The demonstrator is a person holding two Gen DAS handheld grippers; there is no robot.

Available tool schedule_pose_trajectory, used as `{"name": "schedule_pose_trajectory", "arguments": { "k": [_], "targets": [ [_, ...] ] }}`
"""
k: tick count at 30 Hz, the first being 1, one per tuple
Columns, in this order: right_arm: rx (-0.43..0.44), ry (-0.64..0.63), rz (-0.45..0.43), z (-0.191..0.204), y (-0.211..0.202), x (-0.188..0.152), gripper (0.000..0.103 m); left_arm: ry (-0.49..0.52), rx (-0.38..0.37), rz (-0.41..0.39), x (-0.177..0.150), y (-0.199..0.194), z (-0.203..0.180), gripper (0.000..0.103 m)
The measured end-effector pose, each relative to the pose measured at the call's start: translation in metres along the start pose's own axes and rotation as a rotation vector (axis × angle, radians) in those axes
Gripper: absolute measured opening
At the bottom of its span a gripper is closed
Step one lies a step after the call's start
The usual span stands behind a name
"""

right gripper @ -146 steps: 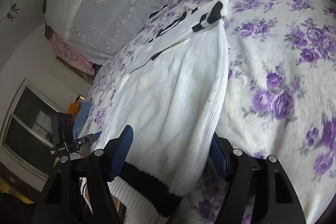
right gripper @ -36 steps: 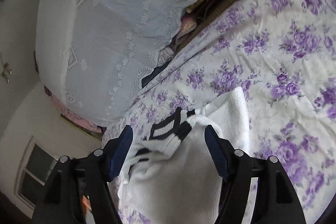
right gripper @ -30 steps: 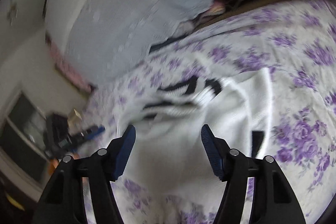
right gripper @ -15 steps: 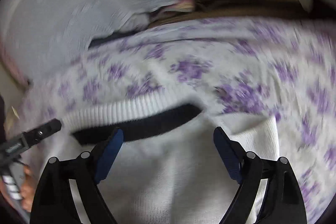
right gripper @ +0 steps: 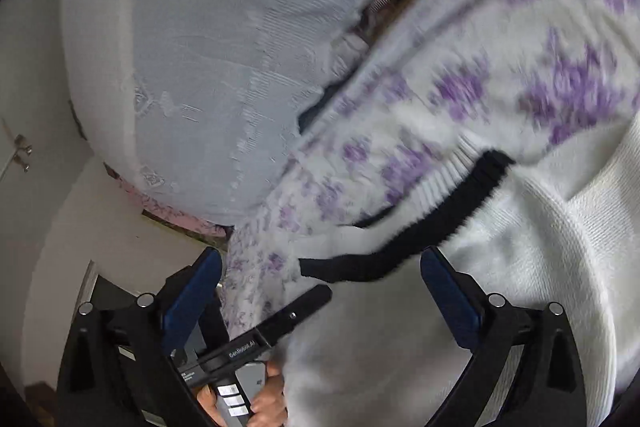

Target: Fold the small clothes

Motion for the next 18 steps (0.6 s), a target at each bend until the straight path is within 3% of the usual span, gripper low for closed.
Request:
{"name": "schedule_pose_trajectory", "arguments": {
  "k": [2, 4, 7, 8, 9, 10, 12, 14, 15, 17, 18],
  "targets": [
    [-0.041, -0.014, -0.056, -0.009, -0.008, 0.007, 0.079, 0.047, 0.065, -0.018, -0.001, -0.001, 0.001, 0.084],
    [-0.106, -0.042, -0.145, -0.011, -0.028, 0.015, 0.079, 0.019, 0.084, -0.039, -0.003, -0.009, 0.008, 0.077],
    [-0.286, -0.054, -0.330, -0.020, -0.062, 0.020, 0.097, -0.069, 0.093, -0.095, -0.007, -0.025, 0.030, 0.069],
    [-0.302, -0.029, -0.378, -0.022, -0.074, 0.017, 0.099, -0.087, 0.103, -0.119, -0.011, -0.034, 0.033, 0.071],
    [-0.255, -0.027, -0.385, -0.018, -0.083, 0.010, 0.099, -0.097, 0.147, -0.150, -0.018, -0.049, 0.035, 0.078],
    [-0.200, -0.059, -0.343, -0.007, -0.086, 0.001, 0.099, -0.081, 0.154, -0.179, -0.021, -0.058, 0.033, 0.081],
    [-0.115, -0.126, -0.265, 0.015, -0.087, -0.021, 0.099, 0.001, 0.068, -0.213, -0.031, -0.074, 0.019, 0.089],
    [-0.026, -0.151, -0.176, 0.029, -0.079, -0.049, 0.099, 0.041, -0.004, -0.189, -0.045, -0.076, 0.008, 0.093],
    [-0.012, -0.150, -0.115, 0.031, -0.070, -0.062, 0.099, 0.054, -0.002, -0.161, -0.051, -0.071, 0.005, 0.097],
    [-0.069, -0.119, -0.041, 0.017, -0.055, -0.077, 0.099, 0.085, 0.117, -0.069, -0.060, -0.050, 0.008, 0.098],
    [-0.097, -0.134, -0.051, 0.011, -0.053, -0.079, 0.091, 0.087, 0.210, -0.021, -0.063, -0.037, 0.016, 0.099]
  ]
}}
Point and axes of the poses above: each gripper's, at about its wrist camera, not at the fingertips, and y roughly the way its jaws point, z to its left, x to its top, the point moved 4 cm from there along y, roughly the way its jaws point, and after that the axes turned 15 degrees about y, right-handed, at the moved point
